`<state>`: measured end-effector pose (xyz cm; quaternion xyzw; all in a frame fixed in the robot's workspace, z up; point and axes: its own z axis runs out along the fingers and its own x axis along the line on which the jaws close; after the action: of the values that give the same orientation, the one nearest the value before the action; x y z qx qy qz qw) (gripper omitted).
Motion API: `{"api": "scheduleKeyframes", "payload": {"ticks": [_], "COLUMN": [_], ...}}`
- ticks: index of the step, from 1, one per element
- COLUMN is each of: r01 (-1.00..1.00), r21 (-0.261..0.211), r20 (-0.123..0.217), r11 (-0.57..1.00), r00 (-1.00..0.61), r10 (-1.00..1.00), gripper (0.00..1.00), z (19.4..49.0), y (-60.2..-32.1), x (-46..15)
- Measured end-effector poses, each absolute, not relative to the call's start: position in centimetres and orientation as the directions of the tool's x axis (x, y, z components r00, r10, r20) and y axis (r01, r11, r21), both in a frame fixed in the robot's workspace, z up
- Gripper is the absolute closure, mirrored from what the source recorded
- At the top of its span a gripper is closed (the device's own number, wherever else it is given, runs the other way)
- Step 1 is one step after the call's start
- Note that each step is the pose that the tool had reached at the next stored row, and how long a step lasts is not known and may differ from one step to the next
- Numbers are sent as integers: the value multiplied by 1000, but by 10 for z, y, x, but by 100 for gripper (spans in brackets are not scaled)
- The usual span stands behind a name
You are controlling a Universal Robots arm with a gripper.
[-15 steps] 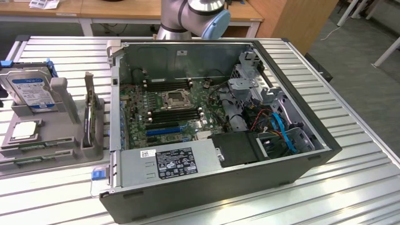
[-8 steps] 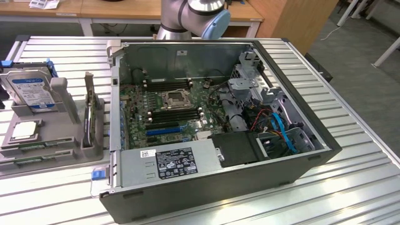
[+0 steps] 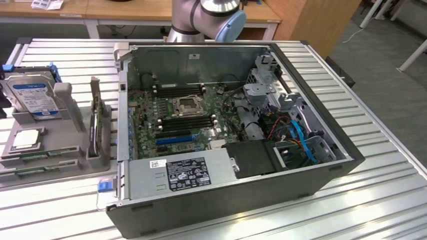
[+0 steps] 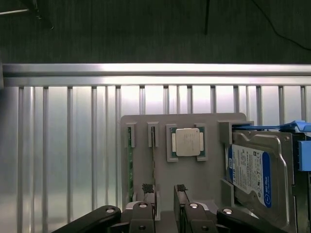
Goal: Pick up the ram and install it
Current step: 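Pick up the ram and move it above insertion slot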
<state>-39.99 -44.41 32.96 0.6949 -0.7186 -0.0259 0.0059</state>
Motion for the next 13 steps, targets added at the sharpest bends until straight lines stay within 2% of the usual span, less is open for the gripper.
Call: {"api": "scheduleKeyframes", "payload": {"ticks": [13], "r01": [-998], "r21": [45], "r20": [-28], "r11": [33], "r00": [-34], "r10": [-999], "gripper": [71], "z": [324], "y": [-444], "x": [-400]}}
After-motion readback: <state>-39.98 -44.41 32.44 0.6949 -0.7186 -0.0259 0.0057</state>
